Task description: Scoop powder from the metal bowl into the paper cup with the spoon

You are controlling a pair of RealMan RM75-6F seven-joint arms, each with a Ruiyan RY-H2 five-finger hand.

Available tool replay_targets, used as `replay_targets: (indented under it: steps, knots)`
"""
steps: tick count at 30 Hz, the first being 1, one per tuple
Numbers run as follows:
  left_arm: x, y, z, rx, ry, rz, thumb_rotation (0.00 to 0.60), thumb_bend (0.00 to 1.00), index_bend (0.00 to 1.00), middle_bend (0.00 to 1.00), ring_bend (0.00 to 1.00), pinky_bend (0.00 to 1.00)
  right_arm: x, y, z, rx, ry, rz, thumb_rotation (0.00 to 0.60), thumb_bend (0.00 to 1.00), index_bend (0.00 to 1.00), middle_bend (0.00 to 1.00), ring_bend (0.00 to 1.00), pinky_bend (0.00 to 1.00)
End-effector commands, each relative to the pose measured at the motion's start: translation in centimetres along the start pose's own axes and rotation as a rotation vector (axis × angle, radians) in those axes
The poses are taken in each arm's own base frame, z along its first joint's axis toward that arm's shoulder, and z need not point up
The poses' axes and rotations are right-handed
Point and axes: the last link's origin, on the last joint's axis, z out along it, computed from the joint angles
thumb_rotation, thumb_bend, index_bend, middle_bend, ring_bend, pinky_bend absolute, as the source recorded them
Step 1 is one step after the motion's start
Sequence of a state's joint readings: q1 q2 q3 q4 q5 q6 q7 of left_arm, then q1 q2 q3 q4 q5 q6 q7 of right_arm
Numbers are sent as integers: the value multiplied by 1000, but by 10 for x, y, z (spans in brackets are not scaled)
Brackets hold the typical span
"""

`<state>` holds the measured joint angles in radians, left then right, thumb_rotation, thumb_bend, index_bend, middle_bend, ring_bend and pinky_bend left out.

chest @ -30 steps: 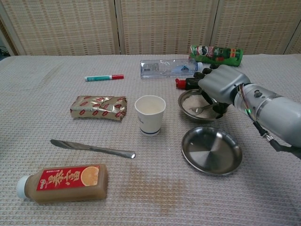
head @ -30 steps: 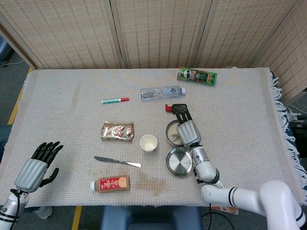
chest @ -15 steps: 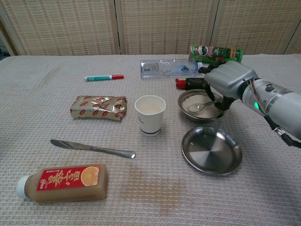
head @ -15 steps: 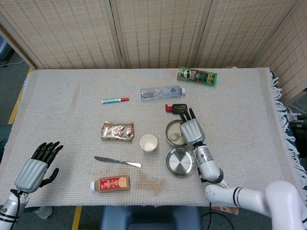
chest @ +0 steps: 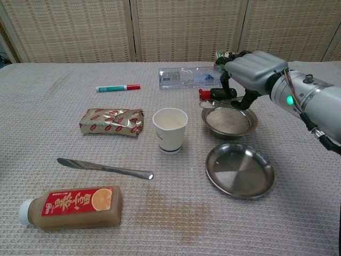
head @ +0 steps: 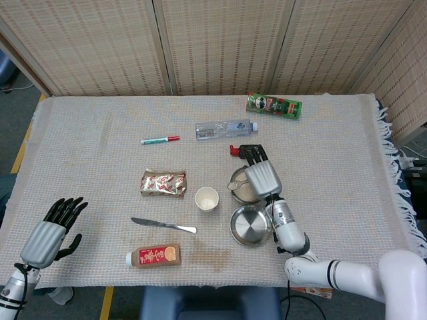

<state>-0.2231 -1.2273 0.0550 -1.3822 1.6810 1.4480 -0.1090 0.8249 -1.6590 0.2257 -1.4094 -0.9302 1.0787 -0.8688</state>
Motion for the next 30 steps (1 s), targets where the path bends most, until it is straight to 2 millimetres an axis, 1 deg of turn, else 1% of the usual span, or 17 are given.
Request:
replay_targets:
  steps: [1,7,13,17,20,24,30]
  knots:
    - [0,0,0,0,0,1,600,470,0,0,0,49,14,-8,4,17,27,22,600,314,659,0,0,0]
    - [1,0,0,2,5,-3,600,469,0,0,0,48,29,-31,11,52,36,8,600,314,659,0,0,0]
    - [3,-1,-1,0,7,-9,600,470,0,0,0,49,30,-53,12,84,31,-25,600,313,659,0,0,0]
    - [3,-2,-1,-2,8,-12,600,469,0,0,0,49,26,-66,13,104,34,-76,600,313,659,0,0,0]
    - [3,-1,-2,-4,8,-14,600,470,0,0,0,49,24,-73,13,119,36,-129,600,314,658,0,0,0]
    - [4,-1,-2,-4,10,-13,600,470,0,0,0,49,25,-80,10,133,65,-209,600,314,658,0,0,0]
    - [3,-1,-3,-4,3,-11,600,470,0,0,0,49,30,-85,6,148,114,-321,600,314,658,0,0,0]
